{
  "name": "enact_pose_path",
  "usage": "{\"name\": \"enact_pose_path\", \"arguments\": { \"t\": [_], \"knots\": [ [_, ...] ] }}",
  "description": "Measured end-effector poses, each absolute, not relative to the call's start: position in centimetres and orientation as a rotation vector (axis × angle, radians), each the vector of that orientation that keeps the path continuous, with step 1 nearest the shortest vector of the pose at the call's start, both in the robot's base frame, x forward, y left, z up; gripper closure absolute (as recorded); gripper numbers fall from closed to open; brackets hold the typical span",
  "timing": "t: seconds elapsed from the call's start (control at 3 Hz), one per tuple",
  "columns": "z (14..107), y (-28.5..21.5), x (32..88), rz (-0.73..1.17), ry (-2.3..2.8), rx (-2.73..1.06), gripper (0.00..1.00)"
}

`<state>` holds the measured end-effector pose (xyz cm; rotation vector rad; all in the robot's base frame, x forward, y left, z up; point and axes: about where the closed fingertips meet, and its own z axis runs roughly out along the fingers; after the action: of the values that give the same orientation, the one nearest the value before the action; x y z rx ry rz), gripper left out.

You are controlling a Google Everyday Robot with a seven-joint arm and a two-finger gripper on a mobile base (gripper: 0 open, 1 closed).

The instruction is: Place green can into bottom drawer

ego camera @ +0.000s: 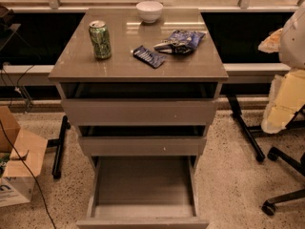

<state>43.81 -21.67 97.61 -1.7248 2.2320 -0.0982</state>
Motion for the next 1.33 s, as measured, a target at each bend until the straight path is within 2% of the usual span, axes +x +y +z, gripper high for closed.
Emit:
{"name": "enact_pose_path", "arguments": {
  "t": [0.33, 0.67, 1.33],
  "knots": [
    [97.6, -21.7, 43.8, -0.098, 2.232, -1.725, 0.00],
    [97.4, -19.6, 44.7, -0.099, 2.169, -1.731, 0.00],
    [96.1, -12.5, 49.3, 0.079, 1.982, -1.726, 0.00]
  ]
}}
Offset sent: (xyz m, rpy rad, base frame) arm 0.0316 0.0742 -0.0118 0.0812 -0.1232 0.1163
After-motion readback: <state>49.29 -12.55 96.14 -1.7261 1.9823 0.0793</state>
